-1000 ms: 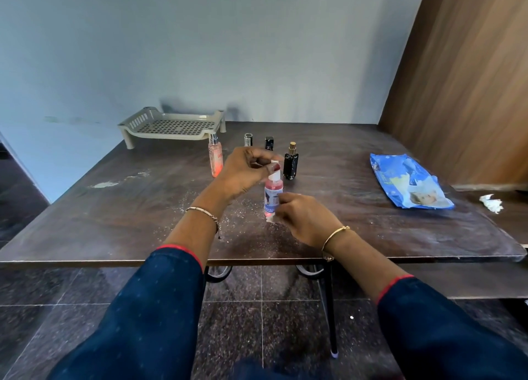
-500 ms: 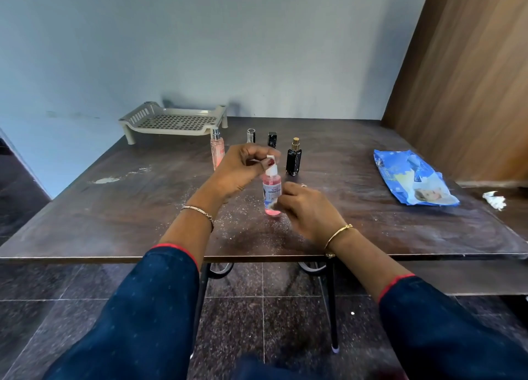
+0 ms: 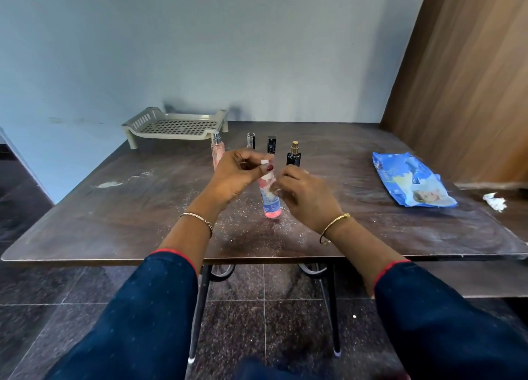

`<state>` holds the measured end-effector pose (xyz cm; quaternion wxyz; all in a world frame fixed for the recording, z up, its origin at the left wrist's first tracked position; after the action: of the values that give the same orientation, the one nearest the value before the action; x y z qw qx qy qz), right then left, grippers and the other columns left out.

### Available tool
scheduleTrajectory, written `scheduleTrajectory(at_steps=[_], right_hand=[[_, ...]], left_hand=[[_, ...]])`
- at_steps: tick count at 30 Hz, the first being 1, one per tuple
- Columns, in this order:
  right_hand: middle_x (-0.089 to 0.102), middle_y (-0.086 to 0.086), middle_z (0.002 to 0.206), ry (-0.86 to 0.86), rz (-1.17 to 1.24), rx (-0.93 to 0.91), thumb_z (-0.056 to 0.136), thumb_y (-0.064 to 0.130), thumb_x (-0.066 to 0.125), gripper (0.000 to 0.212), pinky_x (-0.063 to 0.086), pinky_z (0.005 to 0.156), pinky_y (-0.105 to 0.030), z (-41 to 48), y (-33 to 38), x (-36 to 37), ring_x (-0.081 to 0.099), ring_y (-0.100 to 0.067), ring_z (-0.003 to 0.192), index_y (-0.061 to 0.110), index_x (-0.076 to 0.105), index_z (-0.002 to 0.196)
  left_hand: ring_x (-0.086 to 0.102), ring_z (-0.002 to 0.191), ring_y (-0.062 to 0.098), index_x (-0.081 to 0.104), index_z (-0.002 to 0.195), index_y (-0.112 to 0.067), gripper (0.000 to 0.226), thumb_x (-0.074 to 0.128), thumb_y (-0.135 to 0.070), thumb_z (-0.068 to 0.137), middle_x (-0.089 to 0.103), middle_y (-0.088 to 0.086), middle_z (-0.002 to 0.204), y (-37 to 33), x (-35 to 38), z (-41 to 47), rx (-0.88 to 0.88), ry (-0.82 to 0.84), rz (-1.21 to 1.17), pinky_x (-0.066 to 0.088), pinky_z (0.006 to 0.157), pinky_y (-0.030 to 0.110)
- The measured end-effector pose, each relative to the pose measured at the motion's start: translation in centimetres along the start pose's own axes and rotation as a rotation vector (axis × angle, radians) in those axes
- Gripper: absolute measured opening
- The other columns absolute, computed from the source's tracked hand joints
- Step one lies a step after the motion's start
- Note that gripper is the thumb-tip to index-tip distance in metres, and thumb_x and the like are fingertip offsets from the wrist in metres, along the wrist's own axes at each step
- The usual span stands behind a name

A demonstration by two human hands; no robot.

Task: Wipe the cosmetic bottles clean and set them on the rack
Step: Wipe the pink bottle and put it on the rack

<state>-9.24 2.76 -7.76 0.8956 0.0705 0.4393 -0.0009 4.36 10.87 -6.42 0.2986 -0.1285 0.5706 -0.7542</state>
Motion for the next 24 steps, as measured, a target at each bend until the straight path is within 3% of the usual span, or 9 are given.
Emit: scheduleTrajectory(at_steps=[2,5,10,13,15,17,19,21,24], right_hand=[[0.065,-0.006,0.095,0.054,0.011,-0.036,0.08,0.003,0.068,0.007,0.051,0.063,-0.026,-0.7,0.3,1.0,0.063,-0.023,0.074,0.008,0.069,0.084],[0.065,-0.005,0.098,0.171,-0.025,-0.041,0.085,0.01,0.065,0.008,0.055,0.064,-0.038,-1.0,0.2,1.7,0.064,-0.027,0.077,0.008,0.072,0.089],[0.064,-0.004,0.111,0.385,-0.058,-0.088,0.09,0.011,0.057,0.019,0.052,0.079,-0.039,-1.3,0.5,2.2,0.063,-0.027,0.091,0.009,0.071,0.103],[0.066,-0.006,0.098,0.199,-0.002,-0.043,0.083,0.002,0.065,0.014,0.054,0.068,-0.032,-0.1,0.0,0.8,0.064,-0.024,0.081,0.008,0.071,0.094],[0.062,-0.008,0.086,0.026,-0.004,-0.027,0.078,-0.003,0.068,0.012,0.042,0.058,-0.023,0.8,-0.1,-0.2,0.059,-0.023,0.07,0.006,0.069,0.085],[0.06,-0.01,0.083,-0.064,-0.036,-0.032,0.078,-0.001,0.066,0.009,0.035,0.058,-0.02,1.4,0.4,-0.5,0.055,-0.021,0.066,0.005,0.067,0.084],[0.06,-0.011,0.081,-0.113,-0.044,-0.057,0.078,0.003,0.062,0.005,0.037,0.054,-0.022,1.4,1.2,-0.3,0.055,-0.022,0.062,0.004,0.066,0.081],[0.061,-0.009,0.081,-0.092,-0.043,-0.093,0.076,0.001,0.067,0.007,0.043,0.052,-0.023,0.7,1.4,0.4,0.057,-0.022,0.061,0.005,0.068,0.081],[0.064,-0.006,0.09,0.095,-0.053,-0.147,0.073,-0.003,0.072,0.018,0.053,0.056,-0.03,-0.8,1.3,2.0,0.063,-0.025,0.067,0.008,0.071,0.087]], left_hand=[[0.068,0.083,0.008,0.071,0.095,-0.015,0.024,0.067,0.002,0.079,0.073,-0.006,0.083,0.0,-0.3,0.0,0.0,0.0,0.02,0.056,0.083,0.026],[0.067,0.076,-0.001,0.069,0.096,-0.017,0.026,0.066,0.003,0.081,0.072,-0.014,0.075,-0.2,-0.5,-0.1,-0.001,0.006,0.024,0.055,0.073,0.017],[0.064,0.072,-0.005,0.067,0.104,-0.019,0.03,0.063,0.003,0.083,0.07,-0.018,0.071,-0.4,-0.2,-0.1,-0.022,0.043,0.007,0.055,0.071,0.017],[0.065,0.077,-0.003,0.066,0.108,-0.016,0.032,0.063,0.004,0.083,0.071,-0.018,0.076,-0.3,-0.2,-0.3,-0.035,0.044,-0.001,0.056,0.074,0.02],[0.067,0.079,0.001,0.068,0.101,-0.017,0.027,0.063,0.004,0.083,0.072,-0.014,0.08,-0.3,-0.3,-0.4,-0.032,0.043,-0.004,0.055,0.072,0.019],[0.068,0.082,0.003,0.069,0.097,-0.017,0.026,0.064,0.004,0.083,0.073,-0.011,0.084,-0.2,-0.4,-0.4,-0.031,0.038,-0.004,0.054,0.073,0.019],[0.068,0.082,0.004,0.069,0.098,-0.015,0.025,0.064,0.003,0.082,0.073,-0.009,0.085,-0.2,-0.6,-0.4,-0.032,0.033,-0.008,0.054,0.074,0.02],[0.068,0.077,0.002,0.069,0.1,-0.013,0.024,0.064,0.003,0.082,0.073,-0.01,0.083,-0.1,-0.7,-0.4,-0.043,0.02,-0.014,0.054,0.07,0.017],[0.067,0.076,0.001,0.069,0.101,-0.011,0.023,0.064,0.003,0.083,0.072,-0.009,0.083,0.0,-1.0,-0.5,-0.061,-0.005,-0.025,0.055,0.07,0.018]])
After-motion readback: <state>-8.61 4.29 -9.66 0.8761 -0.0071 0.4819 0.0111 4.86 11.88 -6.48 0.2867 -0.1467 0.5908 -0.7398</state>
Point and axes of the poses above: each hand's wrist, its own z-axis towards the middle knuckle, its own x-axis out of the palm, y = z × x, the point moved 3 cm from there along z, towards the middle knuckle
